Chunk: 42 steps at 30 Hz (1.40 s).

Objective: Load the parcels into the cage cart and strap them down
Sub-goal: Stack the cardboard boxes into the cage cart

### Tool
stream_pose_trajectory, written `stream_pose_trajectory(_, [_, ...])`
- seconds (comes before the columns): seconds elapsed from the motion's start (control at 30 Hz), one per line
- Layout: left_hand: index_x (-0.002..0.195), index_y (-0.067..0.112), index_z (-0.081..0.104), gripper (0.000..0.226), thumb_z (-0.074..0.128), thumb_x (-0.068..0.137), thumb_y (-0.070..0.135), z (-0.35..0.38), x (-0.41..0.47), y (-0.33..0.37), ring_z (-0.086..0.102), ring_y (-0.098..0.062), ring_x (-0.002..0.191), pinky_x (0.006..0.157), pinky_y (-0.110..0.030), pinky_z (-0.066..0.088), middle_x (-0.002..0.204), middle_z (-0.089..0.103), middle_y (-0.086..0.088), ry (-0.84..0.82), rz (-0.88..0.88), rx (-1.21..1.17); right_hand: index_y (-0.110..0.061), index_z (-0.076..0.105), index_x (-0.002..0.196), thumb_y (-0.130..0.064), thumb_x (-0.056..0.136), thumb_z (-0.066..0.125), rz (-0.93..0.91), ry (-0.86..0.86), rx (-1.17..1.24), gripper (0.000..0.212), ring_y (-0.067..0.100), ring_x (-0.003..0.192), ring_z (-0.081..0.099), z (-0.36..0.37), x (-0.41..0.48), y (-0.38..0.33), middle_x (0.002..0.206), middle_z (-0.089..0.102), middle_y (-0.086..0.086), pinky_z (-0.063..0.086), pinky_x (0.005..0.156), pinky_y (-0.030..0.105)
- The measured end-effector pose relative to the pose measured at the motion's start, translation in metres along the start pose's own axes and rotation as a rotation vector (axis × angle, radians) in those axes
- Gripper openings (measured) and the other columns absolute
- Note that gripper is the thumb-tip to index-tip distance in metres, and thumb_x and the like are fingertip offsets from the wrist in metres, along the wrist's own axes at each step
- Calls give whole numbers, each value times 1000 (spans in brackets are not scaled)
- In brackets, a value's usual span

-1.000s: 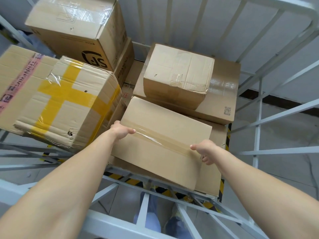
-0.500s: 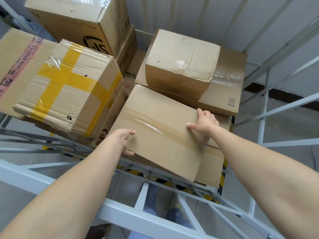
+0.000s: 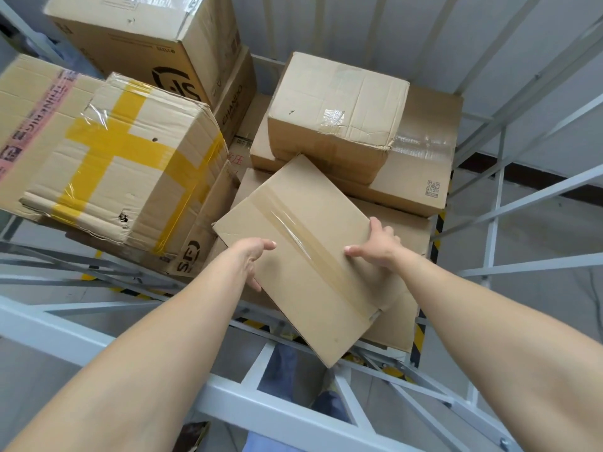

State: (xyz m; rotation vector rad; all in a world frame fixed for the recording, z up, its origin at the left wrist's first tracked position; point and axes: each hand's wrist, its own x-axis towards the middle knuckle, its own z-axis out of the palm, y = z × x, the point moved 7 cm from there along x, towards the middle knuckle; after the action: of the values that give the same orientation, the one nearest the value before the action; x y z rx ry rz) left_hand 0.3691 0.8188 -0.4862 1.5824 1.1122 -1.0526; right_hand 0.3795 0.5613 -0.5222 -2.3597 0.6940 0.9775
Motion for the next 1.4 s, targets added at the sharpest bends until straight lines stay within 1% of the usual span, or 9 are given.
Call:
stream_pose_trajectory(0.2, [147, 0, 21, 71, 60, 92, 22, 10, -6, 1, 21, -41, 140, 112, -60, 17, 155, 20, -20, 34, -9, -52, -15, 17, 148, -55, 79, 69, 24, -3, 82, 96, 35, 139, 24, -4, -8, -3, 151, 20, 15, 29, 111, 47])
stream_pose_trajectory(0.3, [141, -2, 34, 61, 63, 90, 18, 9, -12, 7, 35, -37, 134, 109, -49, 25, 148, 35, -19, 84, 46, -78, -7, 13, 149, -51, 78, 72, 48, -59, 178, 101, 35, 138, 30, 1, -15, 0, 152, 21, 16, 31, 112, 44])
stream_pose_trajectory(0.4, [136, -5, 41, 50, 59, 92, 8, 9, -22, 18, 39, -32, 132, 106, -40, 31, 145, 40, -17, 113, 142, -51, -2, 15, 145, -46, 76, 76, 70, -78, 269, 102, 32, 135, 39, 6, -21, 9, 148, 36, 16, 35, 110, 41])
stream_pose_trajectory(0.57, [132, -5, 46, 46, 60, 90, 4, 21, -40, 31, 40, -32, 131, 105, -37, 32, 143, 42, -16, 99, 221, 36, -8, 11, 147, -52, 74, 75, 122, -103, 283, 107, 35, 134, 37, -4, -36, 21, 150, 28, 17, 34, 110, 45])
stream_pose_trajectory(0.8, [123, -6, 56, 37, 62, 88, 3, 48, -52, 49, 38, -28, 134, 106, -33, 31, 145, 42, -16, 40, 336, 114, -9, 3, 148, -50, 73, 76, 245, -104, 345, 113, 39, 137, 31, -21, -54, 57, 153, 23, 18, 32, 107, 52])
stream_pose_trajectory(0.93, [125, -6, 54, 41, 64, 87, 5, 58, -49, 61, 37, -27, 135, 106, -31, 31, 144, 42, -15, 4, 369, 137, -9, -1, 149, -47, 76, 76, 280, -107, 409, 112, 40, 136, 31, -28, -60, 63, 152, 24, 18, 33, 106, 52])
stream_pose_trajectory(1.13, [130, -5, 49, 50, 67, 85, 8, 32, -31, 102, 42, -30, 132, 105, -36, 35, 142, 46, -14, 13, 413, 186, -9, 5, 146, -43, 80, 74, 292, -157, 526, 101, 41, 133, 35, -19, -61, 27, 151, 23, 16, 40, 101, 59])
stream_pose_trajectory(1.3, [136, -1, 43, 57, 67, 87, 15, -25, 7, 107, 37, -32, 135, 106, -39, 33, 146, 41, -14, 57, 359, 248, -2, -5, 149, -47, 84, 68, 289, -251, 526, 108, 43, 131, 40, 20, -52, -32, 155, 20, 20, 41, 102, 55])
stream_pose_trajectory(1.4, [139, 1, 39, 60, 66, 88, 18, -59, 30, 102, 33, -32, 137, 109, -42, 29, 149, 37, -14, 87, 316, 227, -6, 4, 149, -50, 79, 71, 294, -322, 538, 106, 45, 131, 39, 46, -37, -61, 154, 22, 18, 44, 99, 55])
